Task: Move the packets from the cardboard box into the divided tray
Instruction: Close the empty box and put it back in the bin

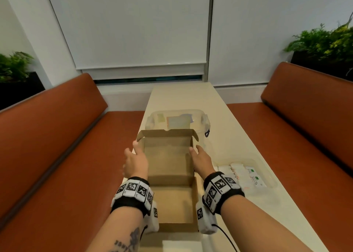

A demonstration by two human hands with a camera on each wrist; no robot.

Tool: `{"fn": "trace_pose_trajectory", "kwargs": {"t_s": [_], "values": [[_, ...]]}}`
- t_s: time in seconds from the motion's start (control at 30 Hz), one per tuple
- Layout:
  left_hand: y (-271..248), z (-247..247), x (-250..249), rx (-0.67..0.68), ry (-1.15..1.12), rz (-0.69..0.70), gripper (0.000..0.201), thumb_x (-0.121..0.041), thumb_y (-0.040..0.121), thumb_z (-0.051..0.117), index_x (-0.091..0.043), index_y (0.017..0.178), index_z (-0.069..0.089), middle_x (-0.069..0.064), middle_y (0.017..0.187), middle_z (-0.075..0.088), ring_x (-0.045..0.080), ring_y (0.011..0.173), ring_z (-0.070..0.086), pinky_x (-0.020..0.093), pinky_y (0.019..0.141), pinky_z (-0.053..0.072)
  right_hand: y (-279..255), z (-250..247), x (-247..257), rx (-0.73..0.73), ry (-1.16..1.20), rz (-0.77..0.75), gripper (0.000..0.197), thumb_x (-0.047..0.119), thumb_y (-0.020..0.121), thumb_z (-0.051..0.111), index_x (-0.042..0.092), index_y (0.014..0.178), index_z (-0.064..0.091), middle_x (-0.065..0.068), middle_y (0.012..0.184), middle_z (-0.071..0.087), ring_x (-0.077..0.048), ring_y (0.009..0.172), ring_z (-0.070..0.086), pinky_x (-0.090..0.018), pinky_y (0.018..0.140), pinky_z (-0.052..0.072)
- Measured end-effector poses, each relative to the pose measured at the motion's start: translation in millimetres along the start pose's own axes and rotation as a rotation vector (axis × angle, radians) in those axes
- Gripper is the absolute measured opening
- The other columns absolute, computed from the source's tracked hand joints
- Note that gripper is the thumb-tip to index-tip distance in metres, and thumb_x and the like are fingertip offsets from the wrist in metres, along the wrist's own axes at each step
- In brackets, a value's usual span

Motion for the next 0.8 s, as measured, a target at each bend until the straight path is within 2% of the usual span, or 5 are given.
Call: {"fn": "trace_pose_trajectory", "kwargs": {"t_s": [0.23,0.47,0.57,0.67,0.8], "values": [[8.0,1.8,20.2,0.209,-0.031,-0.071,0.086,-0.065,0.091,-0.001,-0.010,0.138,0.045,0.017,0.143,0.045,0.036,0.134,0.037,0.053,0.114,0.020,-10.5,8.6,-0.1,-0.022,0.248,0.069,0.063,0.061,0.095,0.022,0.022,0.143,0.035,-0.009,0.143,0.045,-0.029,0.131,0.042,-0.050,0.110,0.031],[11.9,-2.0,32.4,0.333,-0.329,-0.182,0.101,-0.079,0.081,0.001,-0.008,0.128,0.056,0.015,0.131,0.056,0.034,0.121,0.051,0.047,0.109,0.033,-24.0,13.6,-0.2,0.011,0.430,0.193,0.083,0.075,0.086,0.016,0.021,0.148,0.028,-0.012,0.144,0.043,-0.031,0.129,0.044,-0.049,0.108,0.035],[9.1,-5.2,33.5,0.359,-0.527,-0.225,0.099,-0.081,0.080,-0.001,-0.012,0.118,0.060,0.014,0.120,0.062,0.031,0.109,0.056,0.042,0.091,0.036,-29.8,12.1,6.3,-0.004,0.468,0.168,0.081,0.075,0.086,0.012,0.025,0.148,0.028,-0.011,0.143,0.043,-0.033,0.129,0.042,-0.051,0.106,0.035],[8.2,-12.4,39.9,0.348,-0.611,-0.251,0.097,-0.079,0.080,-0.003,-0.011,0.106,0.061,0.014,0.100,0.066,0.032,0.101,0.058,0.040,0.076,0.036,-33.6,5.3,5.2,-0.018,0.495,0.162,0.080,0.077,0.084,0.006,0.034,0.144,0.034,-0.011,0.128,0.051,-0.034,0.117,0.049,-0.053,0.101,0.039],[3.6,-13.9,44.3,0.426,-0.663,-0.232,0.092,-0.079,0.080,-0.004,-0.022,0.119,0.058,0.010,0.101,0.063,0.029,0.094,0.055,0.056,0.103,0.025,-38.3,1.7,-0.6,0.017,0.491,0.175,0.083,0.083,0.078,0.006,0.036,0.131,0.048,-0.003,0.108,0.056,-0.029,0.103,0.053,-0.049,0.092,0.042]]}}
Point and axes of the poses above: each hand's wrist, its own y-axis towards the middle knuckle, its own z-axis out of the palm, x = y × z, the point moved 6 cm from there along y, towards the middle knuckle
